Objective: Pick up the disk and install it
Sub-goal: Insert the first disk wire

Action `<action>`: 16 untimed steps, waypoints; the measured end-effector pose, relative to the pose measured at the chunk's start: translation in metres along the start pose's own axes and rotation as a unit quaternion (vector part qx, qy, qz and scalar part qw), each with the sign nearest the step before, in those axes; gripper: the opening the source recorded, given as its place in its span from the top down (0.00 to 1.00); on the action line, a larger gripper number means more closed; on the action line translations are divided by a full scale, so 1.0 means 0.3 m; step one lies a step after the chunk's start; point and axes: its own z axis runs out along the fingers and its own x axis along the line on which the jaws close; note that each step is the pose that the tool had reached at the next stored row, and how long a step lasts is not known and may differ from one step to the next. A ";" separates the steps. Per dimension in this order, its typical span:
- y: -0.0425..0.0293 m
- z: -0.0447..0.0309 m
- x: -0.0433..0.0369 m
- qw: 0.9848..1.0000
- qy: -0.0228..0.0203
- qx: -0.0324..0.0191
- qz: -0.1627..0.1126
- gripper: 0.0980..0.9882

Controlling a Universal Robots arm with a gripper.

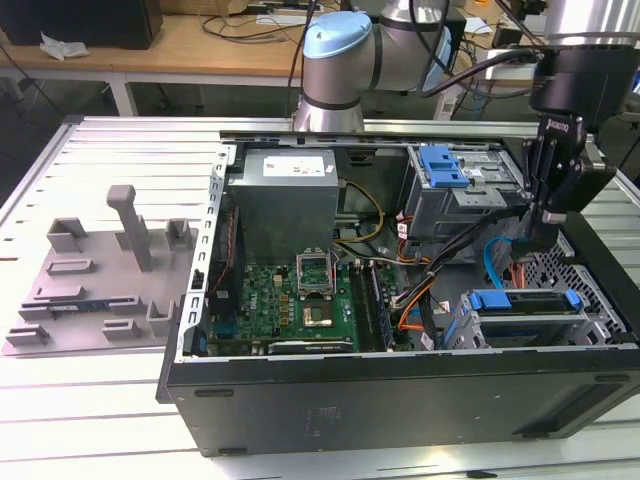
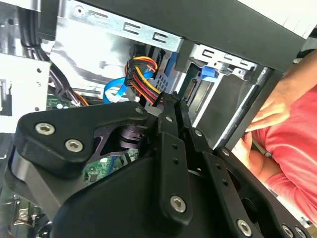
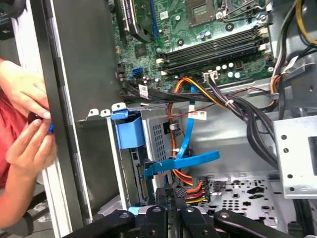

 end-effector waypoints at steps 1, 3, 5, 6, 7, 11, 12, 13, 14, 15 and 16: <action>0.000 -0.001 0.002 1.000 -0.008 -0.001 -0.001 0.93; -0.001 -0.002 0.008 1.000 -0.024 -0.004 -0.002 0.93; -0.003 -0.004 0.019 0.999 -0.041 -0.006 -0.002 0.93; -0.005 -0.001 0.026 0.999 -0.045 -0.007 -0.003 0.93; -0.006 0.002 0.032 0.999 -0.046 -0.007 -0.003 0.93; -0.013 0.017 0.070 0.998 -0.056 -0.009 -0.003 0.93; -0.015 0.022 0.082 0.998 -0.059 -0.009 -0.003 0.93; -0.017 0.025 0.092 0.998 -0.061 -0.010 -0.003 0.93; -0.019 0.029 0.103 0.998 -0.064 -0.010 -0.003 0.93; -0.020 0.032 0.110 0.998 -0.068 -0.011 -0.004 0.93; -0.021 0.033 0.113 0.997 -0.070 -0.011 -0.004 0.93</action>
